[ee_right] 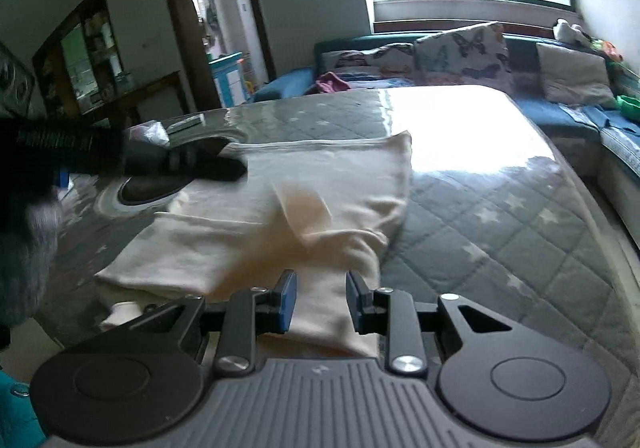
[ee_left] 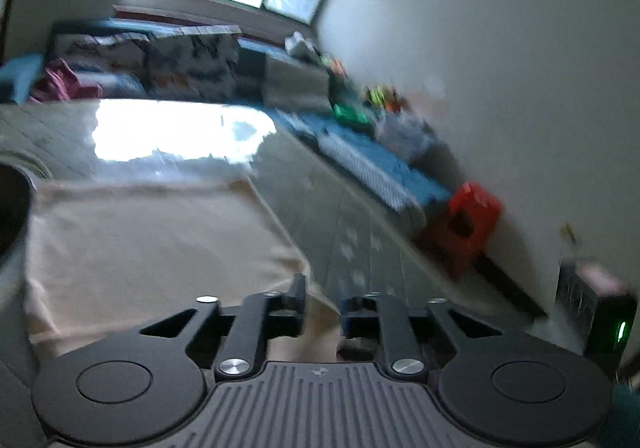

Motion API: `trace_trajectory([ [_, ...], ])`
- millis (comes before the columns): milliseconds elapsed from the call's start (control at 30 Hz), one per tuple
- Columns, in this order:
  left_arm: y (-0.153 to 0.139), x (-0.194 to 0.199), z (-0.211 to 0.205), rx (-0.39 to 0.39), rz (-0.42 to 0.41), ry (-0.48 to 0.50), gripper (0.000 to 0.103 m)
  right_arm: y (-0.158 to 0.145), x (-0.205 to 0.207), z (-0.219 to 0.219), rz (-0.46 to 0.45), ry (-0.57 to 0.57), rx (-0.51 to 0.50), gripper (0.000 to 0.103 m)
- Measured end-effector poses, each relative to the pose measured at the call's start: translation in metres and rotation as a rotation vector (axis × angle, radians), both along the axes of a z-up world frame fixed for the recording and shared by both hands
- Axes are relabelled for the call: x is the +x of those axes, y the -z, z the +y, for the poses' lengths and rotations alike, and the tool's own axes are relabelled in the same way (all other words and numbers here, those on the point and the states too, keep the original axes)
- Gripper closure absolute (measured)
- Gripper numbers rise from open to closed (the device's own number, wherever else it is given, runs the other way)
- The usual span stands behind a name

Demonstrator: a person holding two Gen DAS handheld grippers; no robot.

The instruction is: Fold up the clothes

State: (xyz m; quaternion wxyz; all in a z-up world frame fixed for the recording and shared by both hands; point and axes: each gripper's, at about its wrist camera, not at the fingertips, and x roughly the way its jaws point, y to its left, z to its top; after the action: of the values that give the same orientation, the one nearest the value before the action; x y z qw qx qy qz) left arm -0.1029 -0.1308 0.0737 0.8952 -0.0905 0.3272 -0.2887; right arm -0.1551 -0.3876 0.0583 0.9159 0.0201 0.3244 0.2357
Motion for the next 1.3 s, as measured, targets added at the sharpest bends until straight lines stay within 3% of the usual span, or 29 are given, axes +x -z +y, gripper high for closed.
trace_trajectory([
  [167, 0.01, -0.013, 0.024, 0.056, 0.003, 0.003, 0.078, -0.005, -0.001, -0.006, -0.011, 0.015, 0.002, 0.076],
  [367, 0.026, -0.016, 0.075, 0.195, -0.016, -0.19, 0.078, -0.007, 0.019, 0.002, 0.002, -0.011, 0.022, 0.076],
  [433, 0.032, -0.017, 0.095, 0.193, 0.022, -0.256, 0.077, -0.001, 0.026, 0.008, 0.033, -0.021, 0.025, 0.076],
  [567, 0.043, -0.025, 0.116, 0.189, 0.077, -0.308, 0.064, 0.008, 0.03, 0.016, 0.076, -0.038, 0.002, 0.076],
  [733, 0.05, -0.033, 0.128, 0.109, 0.128, -0.31, 0.064, 0.005, 0.024, 0.017, 0.087, -0.041, -0.014, 0.076],
  [900, 0.047, -0.037, 0.132, 0.071, 0.145, -0.297, 0.068, 0.004, 0.021, 0.022, 0.098, -0.048, -0.032, 0.082],
  [933, 0.047, -0.037, 0.132, 0.066, 0.148, -0.296, 0.077, 0.003, 0.021, 0.023, 0.1, -0.047, -0.031, 0.091],
  [967, 0.047, -0.036, 0.132, 0.061, 0.153, -0.292, 0.087, 0.003, 0.022, 0.023, 0.099, -0.045, -0.03, 0.094],
  [1033, 0.046, -0.036, 0.134, 0.053, 0.155, -0.288, 0.094, 0.0, 0.021, 0.024, 0.093, -0.043, -0.025, 0.097],
  [1233, 0.031, -0.038, 0.144, 0.029, 0.112, -0.265, 0.096, -0.024, 0.005, 0.019, 0.048, -0.043, 0.023, 0.099],
  [1300, 0.035, -0.036, 0.146, 0.045, 0.131, -0.256, 0.096, -0.022, 0.004, 0.018, 0.067, -0.048, 0.027, 0.099],
])
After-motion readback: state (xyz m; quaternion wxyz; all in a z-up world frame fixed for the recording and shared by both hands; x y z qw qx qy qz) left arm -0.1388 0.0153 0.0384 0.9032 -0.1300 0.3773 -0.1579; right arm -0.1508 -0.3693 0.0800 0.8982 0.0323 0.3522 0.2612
